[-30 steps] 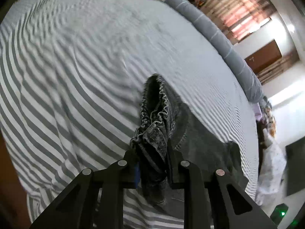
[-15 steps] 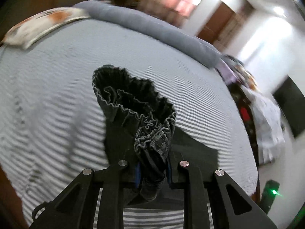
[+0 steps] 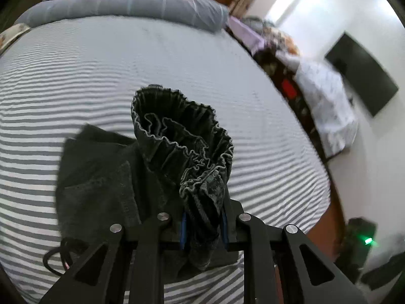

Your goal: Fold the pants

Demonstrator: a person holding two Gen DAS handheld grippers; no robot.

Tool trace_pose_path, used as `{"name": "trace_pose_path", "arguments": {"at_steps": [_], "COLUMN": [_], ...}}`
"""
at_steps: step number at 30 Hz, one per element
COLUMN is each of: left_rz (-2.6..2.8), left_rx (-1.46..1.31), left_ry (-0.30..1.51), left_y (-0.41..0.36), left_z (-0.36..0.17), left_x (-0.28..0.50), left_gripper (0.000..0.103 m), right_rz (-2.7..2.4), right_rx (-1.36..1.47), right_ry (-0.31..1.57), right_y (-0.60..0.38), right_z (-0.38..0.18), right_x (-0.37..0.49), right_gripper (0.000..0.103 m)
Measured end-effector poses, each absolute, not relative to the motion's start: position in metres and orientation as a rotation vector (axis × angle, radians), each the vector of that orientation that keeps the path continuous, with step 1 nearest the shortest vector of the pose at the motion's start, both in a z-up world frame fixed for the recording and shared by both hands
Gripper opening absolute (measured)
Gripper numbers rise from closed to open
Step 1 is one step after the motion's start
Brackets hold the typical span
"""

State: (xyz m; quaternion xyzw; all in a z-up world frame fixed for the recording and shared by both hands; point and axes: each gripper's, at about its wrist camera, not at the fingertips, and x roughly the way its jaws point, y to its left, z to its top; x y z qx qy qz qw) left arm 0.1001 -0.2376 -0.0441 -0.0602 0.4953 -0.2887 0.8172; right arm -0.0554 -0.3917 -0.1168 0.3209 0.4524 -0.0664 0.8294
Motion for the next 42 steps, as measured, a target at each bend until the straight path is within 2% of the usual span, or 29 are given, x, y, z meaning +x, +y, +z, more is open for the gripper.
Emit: {"name": "trace_pose_path", "arguments": {"at_steps": [7,10,16,21,26,31,35,42], "left_rz": [-0.607,-0.609,-0.726,-0.769,-0.618,-0.420,-0.342,-0.321], "left_rx": [0.018,0.088,0.055,0.066,0.039,0.086,0.146,0.138], "left_ry": [1.088,1.099,1.133,1.069,1.029,1.047,1.031,1.096], "left_y": [-0.284,-0.294,-0.289,-0.249,-0.166,-0.110,-0.093,-0.088], "left_z": [-0.081,-0.093,-0.079,-0.048,-0.037,-0.054,-0.070,-0.105], "left_x": [0.095,0.088,0.078,0.064,0.074,0.086,0.087,0.098], "left_gripper": [0.020,0.024,0.055,0.060,0.062,0.062,0.062,0.062], "right_rz": [-0.163,-0.163,-0.171,-0.165,-0.064,0.023,-0.002,-0.102], "right_rx": [0.749,0.765,0.755,0.716,0.652,0.635,0.656,0.679], "right_ry": [0.977,0.981,0.971,0.950,0.928,0.944,0.990,1.015], "right_y": [-0.418,-0.423,-0.424,-0.414,-0.384,-0.352,-0.341,-0.346], "right_z": [-0.140,-0.147,-0.146,-0.133,-0.117,-0.114,-0.128,-0.149], "right_x": [-0.062,-0.061,-0.058,-0.052,-0.033,0.001,0.025,0.046], "right_gripper": [0.072,0.072,0.072,0.072,0.072,0.056,0.049,0.049]}}
